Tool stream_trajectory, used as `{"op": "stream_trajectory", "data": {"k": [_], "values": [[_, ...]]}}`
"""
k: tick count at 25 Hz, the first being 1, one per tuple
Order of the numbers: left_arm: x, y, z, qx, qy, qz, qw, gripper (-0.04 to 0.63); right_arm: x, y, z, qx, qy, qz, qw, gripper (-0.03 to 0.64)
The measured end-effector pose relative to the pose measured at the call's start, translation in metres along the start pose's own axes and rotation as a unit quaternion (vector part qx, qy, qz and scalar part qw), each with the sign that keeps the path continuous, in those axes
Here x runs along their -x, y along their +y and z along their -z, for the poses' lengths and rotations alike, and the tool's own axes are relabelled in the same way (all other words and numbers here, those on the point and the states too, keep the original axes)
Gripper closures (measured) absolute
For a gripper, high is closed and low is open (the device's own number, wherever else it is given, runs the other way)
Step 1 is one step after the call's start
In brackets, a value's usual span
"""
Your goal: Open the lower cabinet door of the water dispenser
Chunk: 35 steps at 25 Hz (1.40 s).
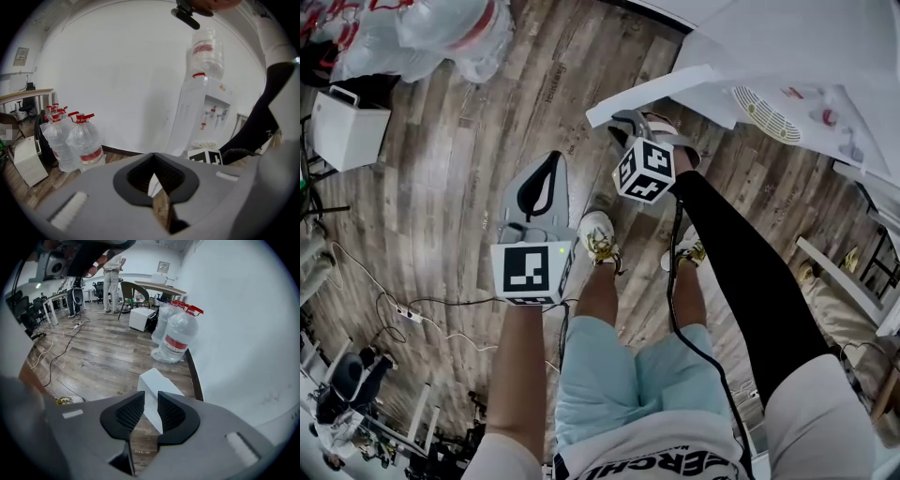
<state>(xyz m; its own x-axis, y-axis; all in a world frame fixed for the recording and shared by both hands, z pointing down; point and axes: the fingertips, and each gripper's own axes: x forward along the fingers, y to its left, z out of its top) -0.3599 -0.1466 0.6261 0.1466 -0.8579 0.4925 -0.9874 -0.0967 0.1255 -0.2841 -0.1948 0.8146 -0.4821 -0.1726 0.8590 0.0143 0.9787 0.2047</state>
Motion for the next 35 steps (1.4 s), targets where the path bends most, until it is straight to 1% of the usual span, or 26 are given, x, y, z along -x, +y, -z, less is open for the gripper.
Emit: {"op": "stream_trajectory", "data": {"k": [6,11,15,19,24,29,32,35], "values": [[-0.002,0.009,0.006,0.007,0.006,-0.006,0.9999,0.541,-0.012,-0.018,-0.012,0.007,0.004,0.011,1.0,0.549],[-0.005,0.011,0.0,0.011,-0.003,-0.003,0.9999,0.541,-0.017,-0.031,-0.017,0.019,0.003,0.027,0.999,0.551],[-0.006,0.017,0.003,0.014,0.002,-0.01,0.9999,0.541,-0.016,-0.032,-0.017,0.024,-0.001,0.021,1.0,0.551],[-0.008,0.02,0.001,0.011,0.004,-0.011,0.9999,0.541,-0.016,-0.03,-0.017,0.019,0.0,0.021,1.0,0.551],[-0.008,0.02,-0.002,0.006,0.003,-0.009,0.9999,0.541,-0.013,-0.021,-0.014,0.015,0.0,0.011,1.0,0.549],[-0.01,0.009,-0.009,-0.007,-0.002,0.01,0.9999,0.541,-0.006,-0.015,-0.015,0.016,-0.007,0.016,1.0,0.549],[-0.009,-0.002,-0.01,-0.015,0.005,0.021,0.9996,0.541,0.005,-0.012,-0.013,0.011,-0.01,0.022,1.0,0.549],[-0.011,-0.015,-0.021,-0.034,0.003,0.042,0.9986,0.541,0.021,-0.016,-0.014,-0.012,-0.017,0.035,0.999,0.549]]}}
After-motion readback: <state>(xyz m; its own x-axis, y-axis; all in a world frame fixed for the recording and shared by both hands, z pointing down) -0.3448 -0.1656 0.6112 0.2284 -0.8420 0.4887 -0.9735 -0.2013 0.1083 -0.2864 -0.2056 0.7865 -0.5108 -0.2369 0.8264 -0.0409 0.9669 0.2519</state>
